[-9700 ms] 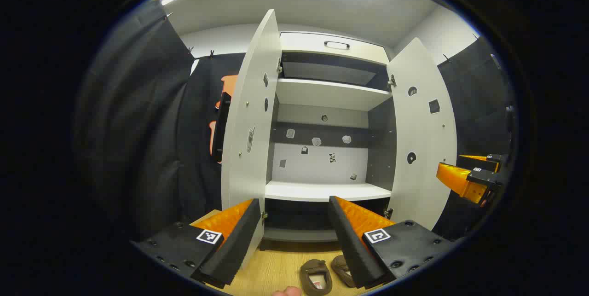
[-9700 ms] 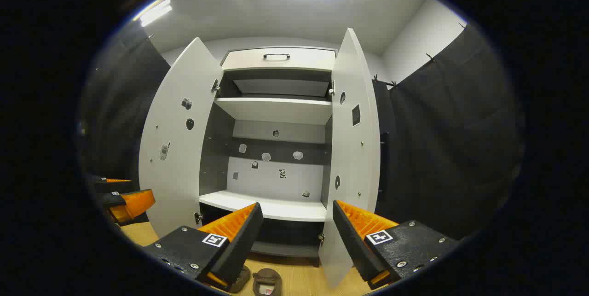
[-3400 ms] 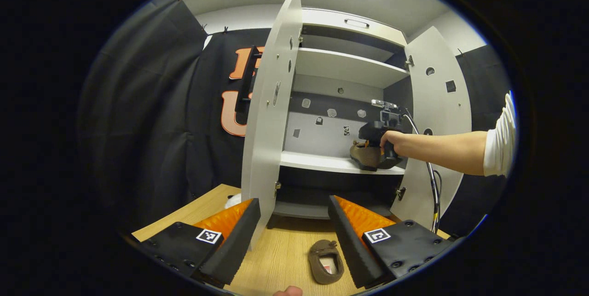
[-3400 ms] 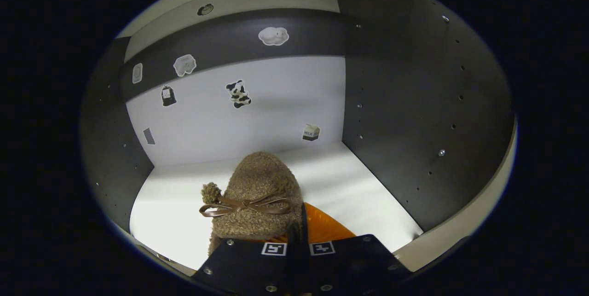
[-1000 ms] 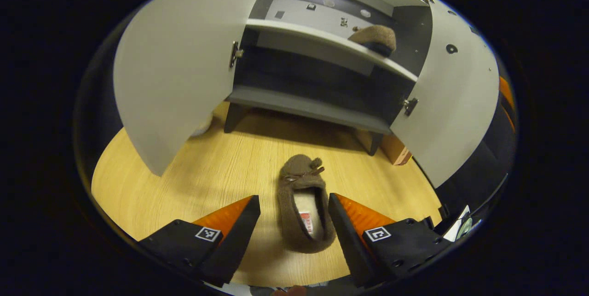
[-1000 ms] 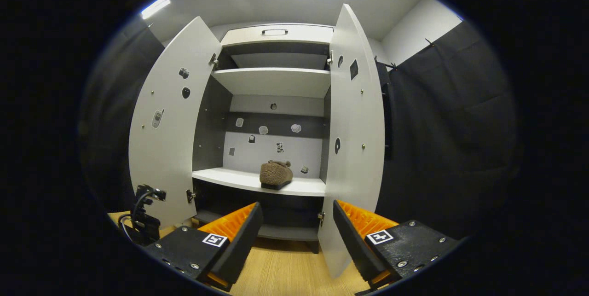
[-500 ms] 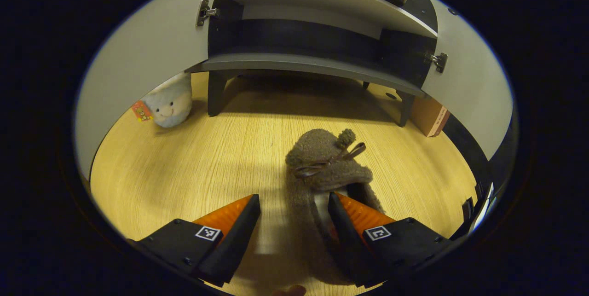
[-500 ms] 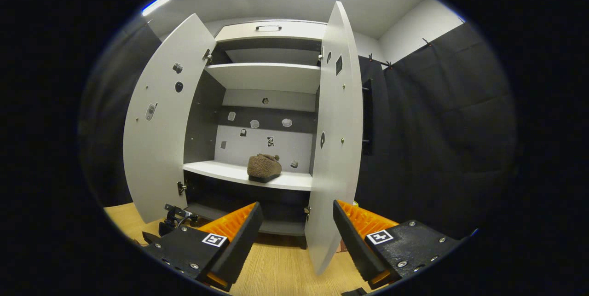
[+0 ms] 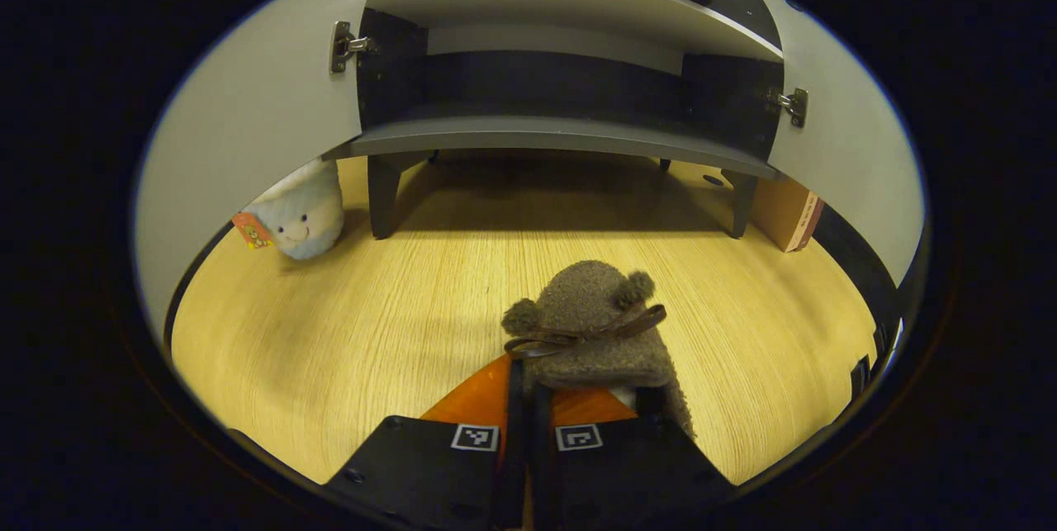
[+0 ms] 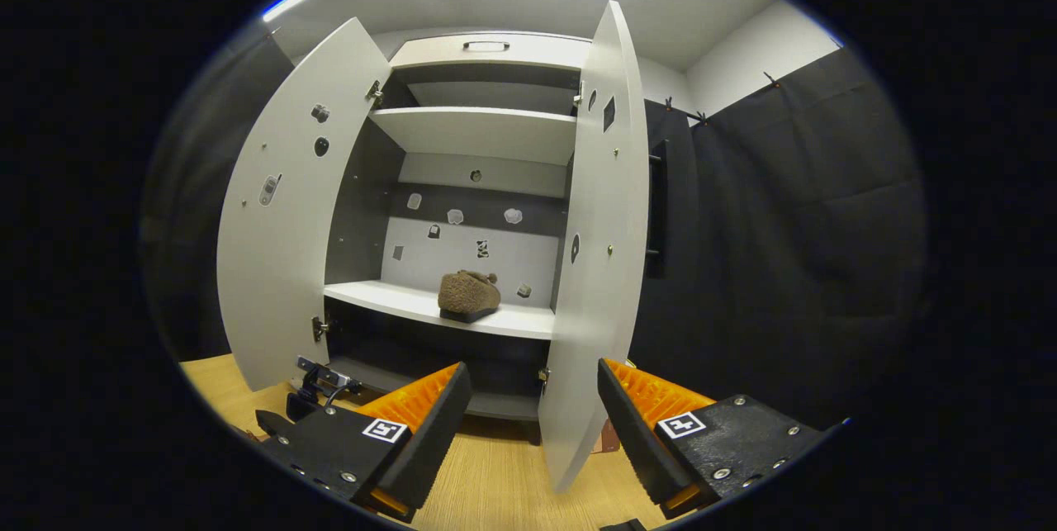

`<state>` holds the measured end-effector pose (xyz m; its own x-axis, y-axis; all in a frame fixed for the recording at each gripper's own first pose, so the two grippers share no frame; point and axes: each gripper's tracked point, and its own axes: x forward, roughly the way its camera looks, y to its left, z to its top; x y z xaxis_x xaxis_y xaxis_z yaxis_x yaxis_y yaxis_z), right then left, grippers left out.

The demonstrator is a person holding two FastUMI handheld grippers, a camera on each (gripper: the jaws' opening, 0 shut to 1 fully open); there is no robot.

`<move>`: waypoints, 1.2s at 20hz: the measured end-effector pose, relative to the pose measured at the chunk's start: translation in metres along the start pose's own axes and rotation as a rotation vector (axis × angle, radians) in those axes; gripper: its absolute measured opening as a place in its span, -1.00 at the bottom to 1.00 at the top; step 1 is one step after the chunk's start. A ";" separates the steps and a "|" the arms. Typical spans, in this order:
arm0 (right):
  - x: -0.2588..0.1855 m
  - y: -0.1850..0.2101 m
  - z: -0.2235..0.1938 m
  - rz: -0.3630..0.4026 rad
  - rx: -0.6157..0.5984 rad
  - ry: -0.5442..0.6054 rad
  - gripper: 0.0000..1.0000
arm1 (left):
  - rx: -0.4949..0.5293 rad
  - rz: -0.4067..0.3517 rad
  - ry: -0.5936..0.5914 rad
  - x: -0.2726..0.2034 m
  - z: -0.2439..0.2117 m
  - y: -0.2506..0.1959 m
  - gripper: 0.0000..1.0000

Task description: Grab one shoe with the right hand and put it into the shoe cabinet, grab the other shoe with the left hand and put it into the shoe cabinet; then close the right door with the right hand and the left door with the left hand.

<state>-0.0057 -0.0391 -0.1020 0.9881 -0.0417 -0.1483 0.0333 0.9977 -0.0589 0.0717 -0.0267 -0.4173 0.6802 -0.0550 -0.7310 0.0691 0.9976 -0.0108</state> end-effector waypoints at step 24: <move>-0.006 -0.001 0.024 -0.004 -0.022 -0.048 0.89 | -0.078 0.073 -0.106 0.050 0.443 -0.004 -0.82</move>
<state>-0.0084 -0.0389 -0.0774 0.9940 -0.0429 -0.1003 0.0348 0.9961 -0.0815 0.4286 -0.0526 -0.1519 0.7552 0.0177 -0.6553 -0.0373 0.9992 -0.0161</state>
